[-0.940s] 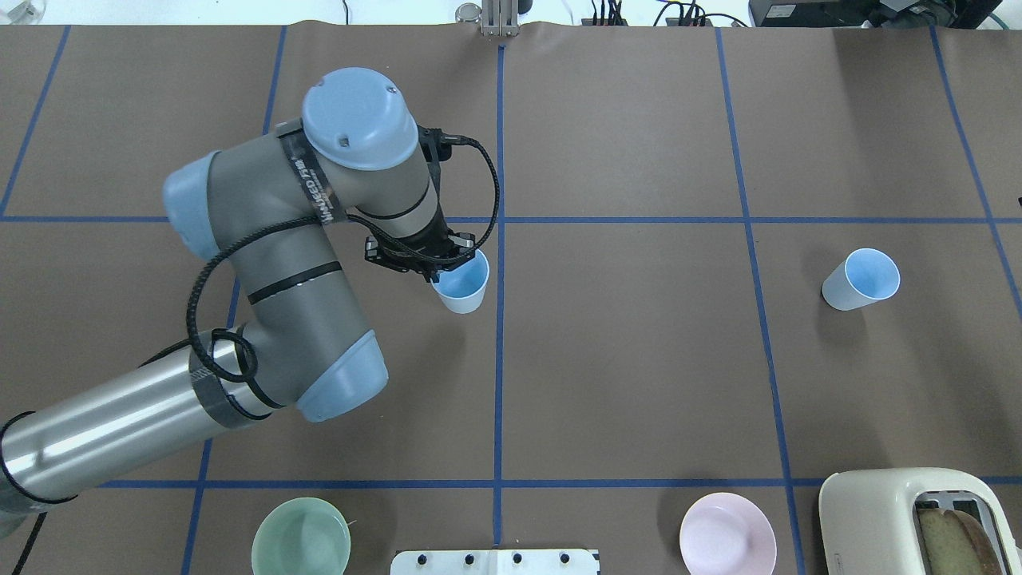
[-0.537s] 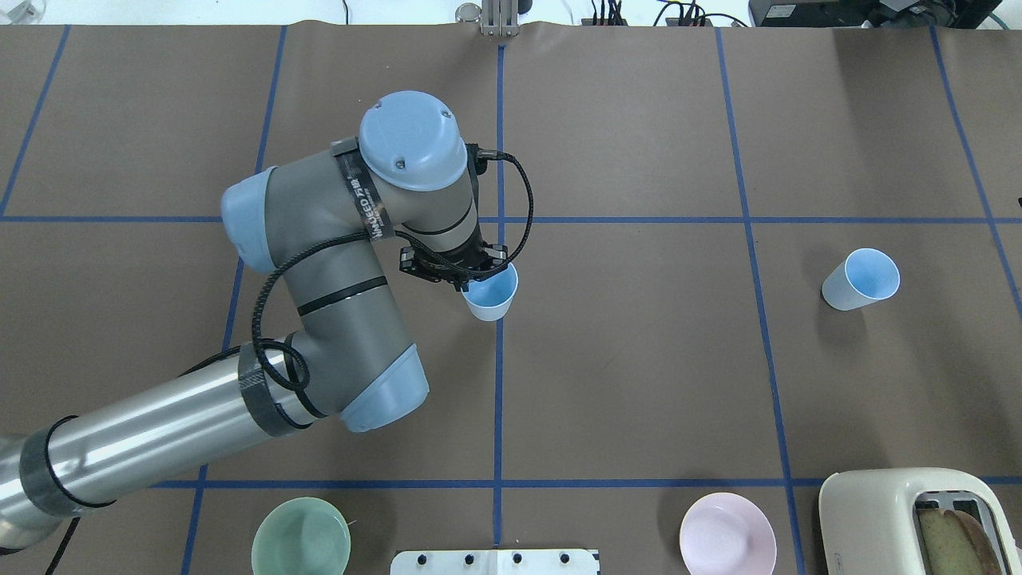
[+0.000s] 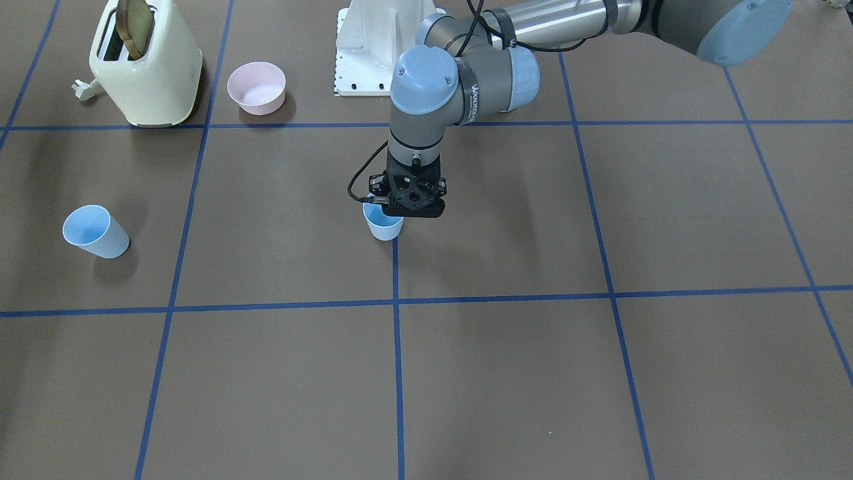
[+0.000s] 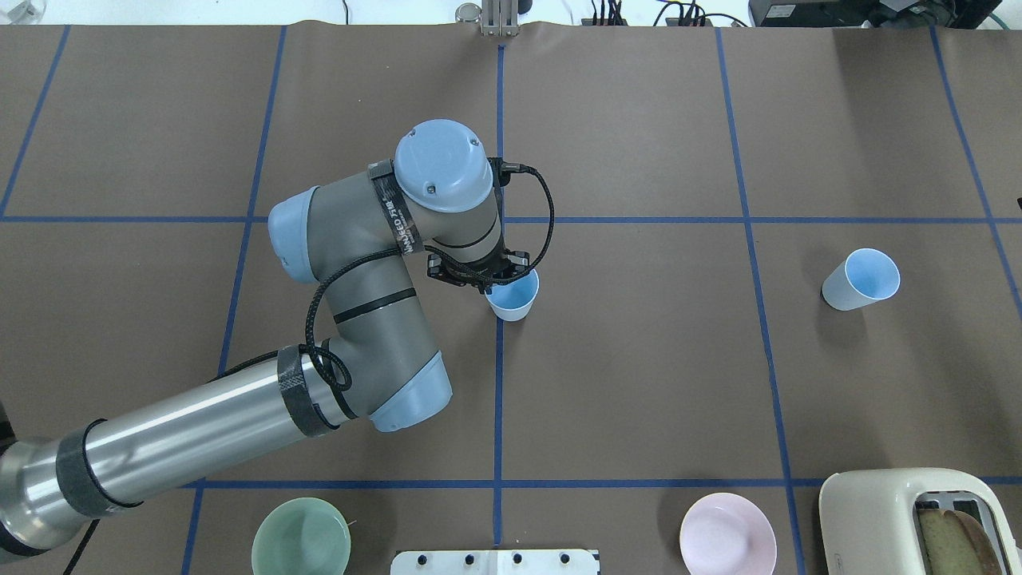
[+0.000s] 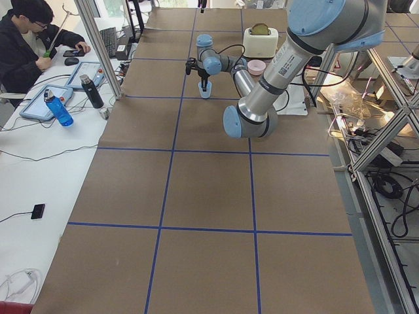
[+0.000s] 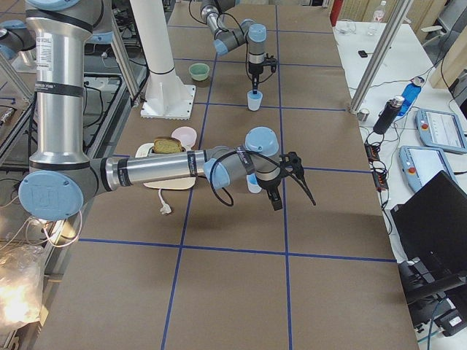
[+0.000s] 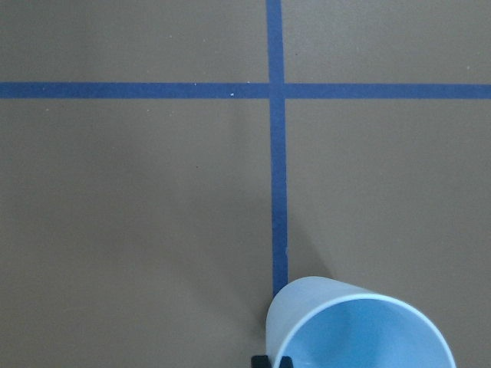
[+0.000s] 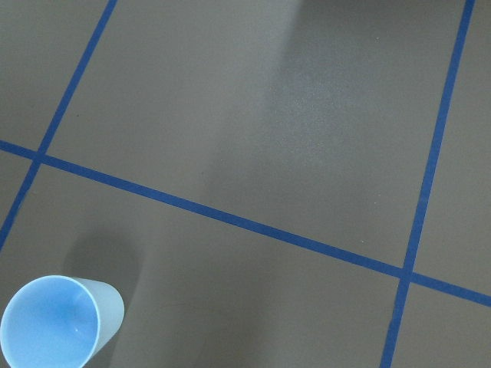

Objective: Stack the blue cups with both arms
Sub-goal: 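Carry the light-blue cup with the left gripper to the table center, then open the left gripper, release the cup upright, and withdraw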

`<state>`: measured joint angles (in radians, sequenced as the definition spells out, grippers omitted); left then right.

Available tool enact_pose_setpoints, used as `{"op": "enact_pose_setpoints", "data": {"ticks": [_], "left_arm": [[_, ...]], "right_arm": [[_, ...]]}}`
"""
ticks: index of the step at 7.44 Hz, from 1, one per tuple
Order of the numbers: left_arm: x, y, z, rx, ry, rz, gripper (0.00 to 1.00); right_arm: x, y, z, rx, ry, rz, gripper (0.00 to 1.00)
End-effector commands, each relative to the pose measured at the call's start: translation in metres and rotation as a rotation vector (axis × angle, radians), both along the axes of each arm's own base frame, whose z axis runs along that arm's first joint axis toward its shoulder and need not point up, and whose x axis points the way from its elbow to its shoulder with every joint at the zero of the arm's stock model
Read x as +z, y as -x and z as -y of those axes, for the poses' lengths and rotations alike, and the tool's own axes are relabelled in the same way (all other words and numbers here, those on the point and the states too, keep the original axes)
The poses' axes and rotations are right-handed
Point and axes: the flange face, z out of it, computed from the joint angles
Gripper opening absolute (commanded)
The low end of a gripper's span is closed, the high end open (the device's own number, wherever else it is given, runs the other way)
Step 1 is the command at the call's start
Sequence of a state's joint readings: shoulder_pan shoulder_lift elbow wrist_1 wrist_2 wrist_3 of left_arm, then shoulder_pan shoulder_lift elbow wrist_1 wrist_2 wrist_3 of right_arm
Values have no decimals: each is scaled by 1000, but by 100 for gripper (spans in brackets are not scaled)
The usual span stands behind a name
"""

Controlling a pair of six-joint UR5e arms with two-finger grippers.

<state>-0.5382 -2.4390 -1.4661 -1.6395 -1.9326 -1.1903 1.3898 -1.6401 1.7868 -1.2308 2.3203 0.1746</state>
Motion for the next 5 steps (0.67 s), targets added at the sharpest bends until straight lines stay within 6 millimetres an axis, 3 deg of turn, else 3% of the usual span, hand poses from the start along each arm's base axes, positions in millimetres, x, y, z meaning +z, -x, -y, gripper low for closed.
{"op": "enact_pose_setpoints", "data": {"ticks": [1,2,3,4,5], "left_arm": [[1,1,0,2,-5,0,49],[-2,6,1,-3,-13,-5,99],[-24,32,7,-19,-42,-43,99],[-21,65,13,-18,-73,-45,99],[-10,110,24,1,-127,-23,99]], "right_arm": [[1,0,0,5,6,2,100],[1,0,0,4,6,3,100],[0,1,0,1,7,9,100],[-2,1,0,-2,4,15,100],[-2,1,2,1,14,16,100]]}}
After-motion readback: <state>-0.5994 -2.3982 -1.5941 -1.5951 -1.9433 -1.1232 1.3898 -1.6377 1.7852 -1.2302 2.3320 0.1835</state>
